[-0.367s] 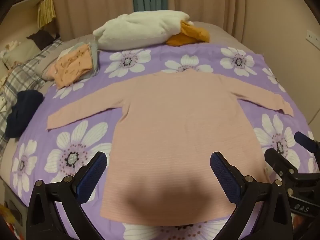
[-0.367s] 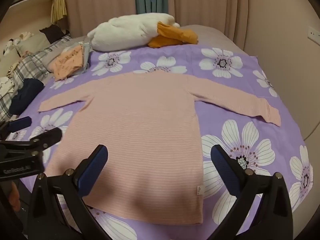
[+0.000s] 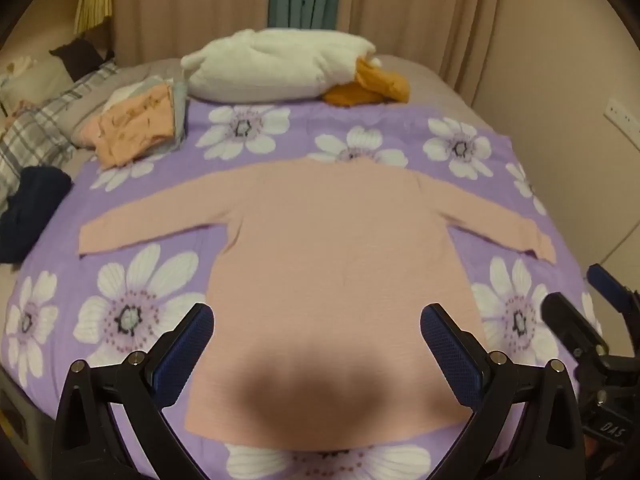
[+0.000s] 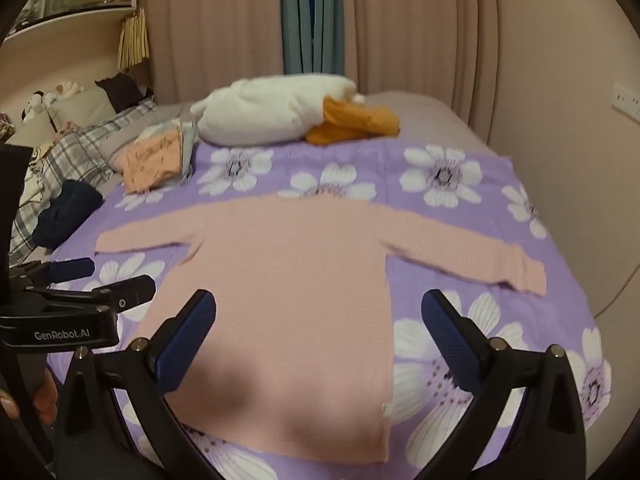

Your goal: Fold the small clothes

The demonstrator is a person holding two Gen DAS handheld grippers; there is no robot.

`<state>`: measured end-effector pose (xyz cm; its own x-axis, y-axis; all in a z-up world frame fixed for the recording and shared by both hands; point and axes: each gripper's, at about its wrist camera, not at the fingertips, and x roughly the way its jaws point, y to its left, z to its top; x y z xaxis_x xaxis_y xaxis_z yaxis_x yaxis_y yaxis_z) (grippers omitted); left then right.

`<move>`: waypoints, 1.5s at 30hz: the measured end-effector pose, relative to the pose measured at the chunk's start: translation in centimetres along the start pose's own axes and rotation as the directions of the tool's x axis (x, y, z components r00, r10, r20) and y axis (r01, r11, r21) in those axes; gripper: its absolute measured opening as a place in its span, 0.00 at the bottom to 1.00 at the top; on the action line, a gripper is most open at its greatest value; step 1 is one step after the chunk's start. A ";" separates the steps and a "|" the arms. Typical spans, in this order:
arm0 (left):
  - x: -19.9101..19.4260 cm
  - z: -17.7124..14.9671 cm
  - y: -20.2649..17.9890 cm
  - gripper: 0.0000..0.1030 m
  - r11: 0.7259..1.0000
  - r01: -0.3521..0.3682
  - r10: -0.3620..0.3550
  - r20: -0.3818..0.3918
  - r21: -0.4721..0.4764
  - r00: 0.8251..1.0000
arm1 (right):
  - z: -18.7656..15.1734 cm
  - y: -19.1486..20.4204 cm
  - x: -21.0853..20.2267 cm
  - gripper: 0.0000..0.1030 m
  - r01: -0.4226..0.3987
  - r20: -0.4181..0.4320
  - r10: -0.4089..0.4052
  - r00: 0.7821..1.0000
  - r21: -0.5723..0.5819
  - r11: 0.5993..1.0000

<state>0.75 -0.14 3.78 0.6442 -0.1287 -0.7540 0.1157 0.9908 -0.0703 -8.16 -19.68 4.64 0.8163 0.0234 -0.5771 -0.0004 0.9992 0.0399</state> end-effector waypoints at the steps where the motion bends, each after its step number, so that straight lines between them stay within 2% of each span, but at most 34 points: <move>1: 0.1 0.0 -0.2 0.99 1.000 -0.025 0.025 0.002 0.006 1.000 | 0.1 0.2 0.0 1.00 -0.001 0.000 0.001 1.000 0.003 1.000; 6: 0.0 -1.1 -0.9 0.99 0.996 -0.087 0.087 0.000 0.005 0.996 | 0.0 0.6 1.5 1.00 -0.080 -0.032 0.080 0.996 -0.001 0.997; 10: -2.4 -1.0 -0.7 0.99 0.998 -0.064 0.065 0.041 -0.026 0.997 | -0.1 0.5 1.8 1.00 -0.080 -0.038 0.080 0.996 -0.004 0.997; 13: -4.5 -0.1 -0.7 0.99 0.998 -0.047 0.049 0.073 -0.036 0.996 | 0.5 0.1 0.6 1.00 -0.079 0.011 0.079 0.997 -0.003 0.997; 16: -6.8 1.9 -1.7 0.99 0.997 -0.067 0.070 0.157 -0.027 0.985 | 1.3 -0.6 -1.4 1.00 -0.066 0.075 0.066 0.995 -0.003 0.998; 21: -9.6 4.6 -2.5 0.99 1.000 0.004 -0.004 0.195 0.002 0.981 | 2.7 -2.0 -4.0 1.00 -0.039 0.132 0.033 0.991 0.044 0.998; 24: -11.8 6.2 -3.0 0.99 0.999 -0.027 0.019 0.258 0.028 0.966 | 2.7 -2.6 -5.9 1.00 -0.030 0.170 0.022 0.985 0.046 0.999; 28: -14.7 8.2 -3.5 0.99 0.998 -0.029 0.014 0.283 0.050 0.959 | 2.6 -3.2 -7.8 1.00 0.008 0.214 -0.014 0.977 0.029 1.000; 32: -17.7 9.0 -4.9 0.99 0.993 -0.056 0.017 0.330 0.108 0.944 | 2.2 -3.8 -8.5 1.00 0.009 0.208 -0.015 0.978 0.030 1.000; 35: -18.6 8.5 -5.3 0.99 0.990 -0.062 0.013 0.356 0.126 0.934 | 2.0 -4.5 -8.1 1.00 0.004 0.188 -0.015 0.982 0.062 0.998; 38: -19.2 8.2 -4.9 0.99 0.989 -0.062 0.009 0.360 0.135 0.933 | 2.2 -4.5 -7.9 1.00 -0.010 0.188 -0.005 0.982 0.080 0.997; 42: -19.0 7.7 -3.6 0.99 0.988 -0.072 0.013 0.385 0.139 0.923 | 2.6 -4.4 -7.5 1.00 0.023 0.200 -0.043 0.979 0.099 0.995; 44: -17.9 7.6 -2.3 0.99 0.990 -0.070 0.019 0.374 0.122 0.927 | 2.9 -4.4 -7.2 1.00 0.032 0.185 -0.055 0.981 0.122 0.992; 45: -17.1 7.6 -1.6 0.99 0.992 -0.066 0.025 0.351 0.106 0.936 | 3.1 -4.5 -7.2 1.00 0.021 0.181 -0.044 0.983 0.132 0.991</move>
<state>-4.68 0.16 21.79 0.8715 -0.1104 -0.4779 0.1525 0.9870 0.0499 -12.27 -24.45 11.11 0.9064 -0.0272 -0.4216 0.0925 0.9865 0.1350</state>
